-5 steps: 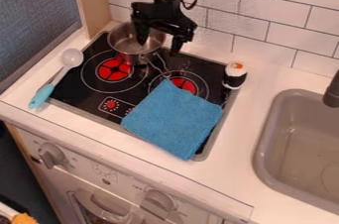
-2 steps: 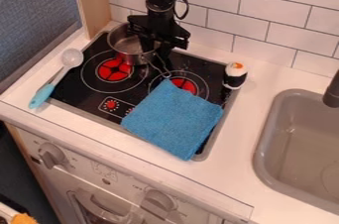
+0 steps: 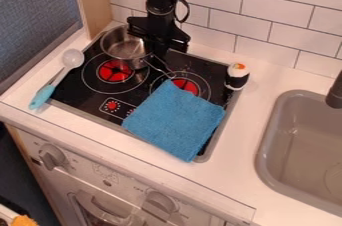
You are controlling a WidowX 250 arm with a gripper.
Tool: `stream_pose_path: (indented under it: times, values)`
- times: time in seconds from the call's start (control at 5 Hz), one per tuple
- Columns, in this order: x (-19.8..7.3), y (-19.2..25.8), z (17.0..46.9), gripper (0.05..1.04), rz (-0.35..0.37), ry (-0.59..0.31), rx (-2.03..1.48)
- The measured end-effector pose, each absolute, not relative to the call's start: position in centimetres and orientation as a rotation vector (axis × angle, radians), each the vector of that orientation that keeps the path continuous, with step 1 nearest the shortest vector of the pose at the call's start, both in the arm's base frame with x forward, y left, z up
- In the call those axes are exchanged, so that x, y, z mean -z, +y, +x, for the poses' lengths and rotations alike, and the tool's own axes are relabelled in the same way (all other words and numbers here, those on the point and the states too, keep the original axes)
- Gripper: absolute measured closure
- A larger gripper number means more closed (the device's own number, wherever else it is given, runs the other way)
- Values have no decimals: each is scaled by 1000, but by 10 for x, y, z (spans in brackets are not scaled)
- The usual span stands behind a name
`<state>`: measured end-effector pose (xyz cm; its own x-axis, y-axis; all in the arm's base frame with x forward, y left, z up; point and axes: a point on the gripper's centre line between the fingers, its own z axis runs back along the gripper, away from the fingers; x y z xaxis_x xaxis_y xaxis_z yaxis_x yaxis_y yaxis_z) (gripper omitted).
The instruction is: Move the silver pot from the burner to the top of a blue cloth
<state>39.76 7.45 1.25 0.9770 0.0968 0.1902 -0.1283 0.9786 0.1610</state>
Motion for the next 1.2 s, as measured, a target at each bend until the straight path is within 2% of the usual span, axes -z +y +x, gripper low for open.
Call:
stream_pose_path:
  times: [0.2, 0.4, 0.6, 0.8, 1.0, 1.2]
  values:
    - [-13, 73, 394, 1006, 173, -166, -99]
    - [-24, 74, 390, 1006, 177, -163, -78]
    - [-47, 76, 389, 1006, 197, -185, -51]
    - [-81, 58, 390, 1006, 204, -249, -12]
    - [-105, 17, 373, 1006, 190, -293, 38]
    - [-116, -25, 352, 1006, 183, -302, 95]
